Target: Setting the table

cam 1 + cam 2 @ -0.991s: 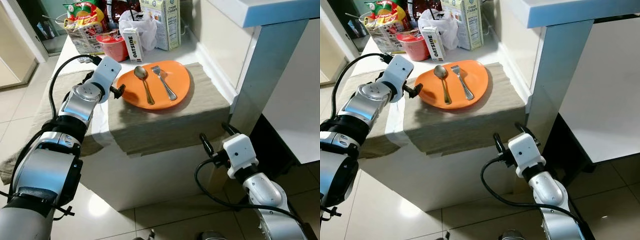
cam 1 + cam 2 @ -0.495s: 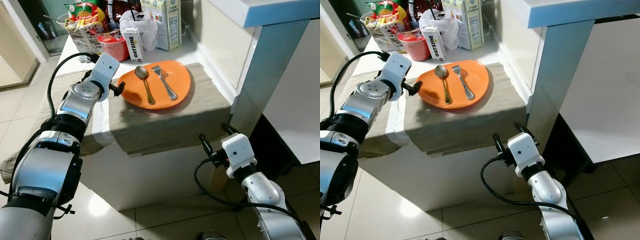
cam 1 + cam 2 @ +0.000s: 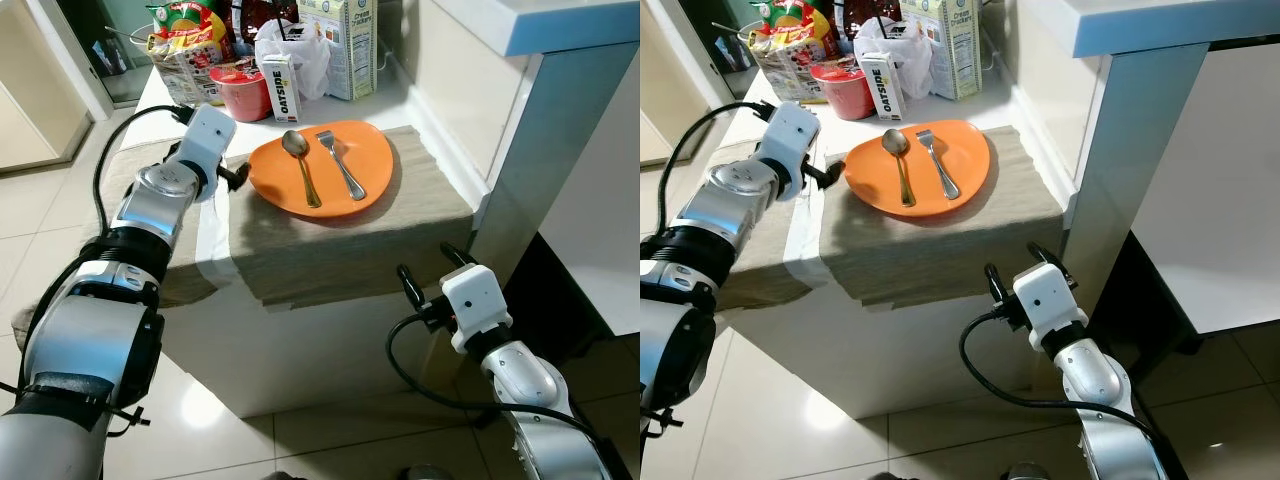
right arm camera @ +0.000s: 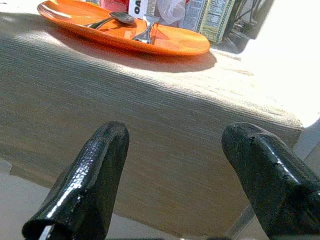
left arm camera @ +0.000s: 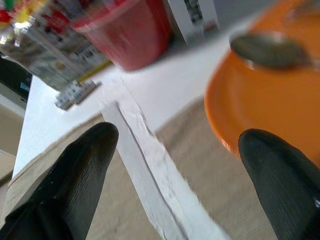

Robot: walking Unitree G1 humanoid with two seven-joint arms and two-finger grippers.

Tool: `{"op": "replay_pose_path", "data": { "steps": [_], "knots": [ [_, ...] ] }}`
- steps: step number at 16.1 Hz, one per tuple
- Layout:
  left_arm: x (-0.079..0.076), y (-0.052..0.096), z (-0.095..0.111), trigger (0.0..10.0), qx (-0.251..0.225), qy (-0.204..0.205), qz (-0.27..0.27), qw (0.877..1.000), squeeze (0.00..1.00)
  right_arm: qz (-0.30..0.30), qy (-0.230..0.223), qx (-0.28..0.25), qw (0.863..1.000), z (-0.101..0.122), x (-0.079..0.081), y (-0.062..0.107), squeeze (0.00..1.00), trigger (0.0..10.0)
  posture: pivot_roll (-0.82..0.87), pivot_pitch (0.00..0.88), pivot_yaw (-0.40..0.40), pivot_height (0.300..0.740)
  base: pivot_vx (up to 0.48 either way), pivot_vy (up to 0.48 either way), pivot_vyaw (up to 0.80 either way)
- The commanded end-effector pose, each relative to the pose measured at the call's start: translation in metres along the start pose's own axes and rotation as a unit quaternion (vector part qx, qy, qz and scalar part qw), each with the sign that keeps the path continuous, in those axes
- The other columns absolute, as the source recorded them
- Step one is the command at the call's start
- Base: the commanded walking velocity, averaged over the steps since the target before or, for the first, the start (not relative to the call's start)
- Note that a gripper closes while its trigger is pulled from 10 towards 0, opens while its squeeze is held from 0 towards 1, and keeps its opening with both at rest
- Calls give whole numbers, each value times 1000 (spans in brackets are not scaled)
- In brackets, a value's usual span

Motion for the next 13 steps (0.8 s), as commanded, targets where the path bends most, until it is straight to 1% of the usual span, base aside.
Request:
{"op": "replay_pose_path", "data": {
  "steps": [1,2,3,5,6,7,8,9,11,12,13],
  "knots": [
    [29,5,25,10000,-36,14,35,999,0,7,-3,-4,1000,0,4,-4,0,10000,-197,0,123,740,0,0,0],
    [48,13,36,10000,-63,26,65,996,0,12,-2,-10,1000,2,4,-11,0,10000,-182,0,112,740,0,0,0],
    [61,20,39,10000,-78,40,84,993,0,16,-2,-15,1000,4,5,-16,0,10000,-170,0,100,740,0,0,0],
    [75,32,39,10000,-99,59,110,987,0,23,0,-20,1000,6,4,-23,0,10000,-152,0,84,740,0,0,0],
    [80,40,35,10000,-108,76,125,983,0,25,0,-23,999,7,4,-26,0,10000,-136,0,76,740,0,0,0],
    [81,48,28,10000,-117,95,134,979,0,27,0,-26,999,9,4,-28,0,10000,-126,0,73,740,0,0,0],
    [80,56,20,10000,-119,104,146,977,0,28,-1,-30,999,10,5,-31,0,10000,-120,0,71,740,0,0,0],
    [80,58,18,10000,-119,106,150,976,0,28,-2,-32,999,10,5,-32,0,10000,-113,0,70,740,0,0,0],
    [69,84,-10,10000,-123,162,176,963,0,26,-14,-43,999,13,9,-36,0,10000,-94,0,66,740,0,0,0],
    [59,94,-21,10000,-122,166,185,961,0,25,-21,-53,998,15,11,-38,0,10000,-89,0,65,740,0,0,0],
    [41,108,-39,10000,-105,190,192,957,0,16,-25,-67,997,19,11,-38,0,10000,-86,0,64,740,0,0,0]
  ]
}}
Point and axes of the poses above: a point about 5 cm out from each wrist's last joint towards the gripper, its own y axis pointing back from the gripper into the wrist, its own z axis along the axis of the wrist's last joint, x = y × z, the point moved 5 cm from there along -y, pointing out of the wrist towards the gripper, and after that the axes turned 14 degrees about -y, right-handed, at the moved point
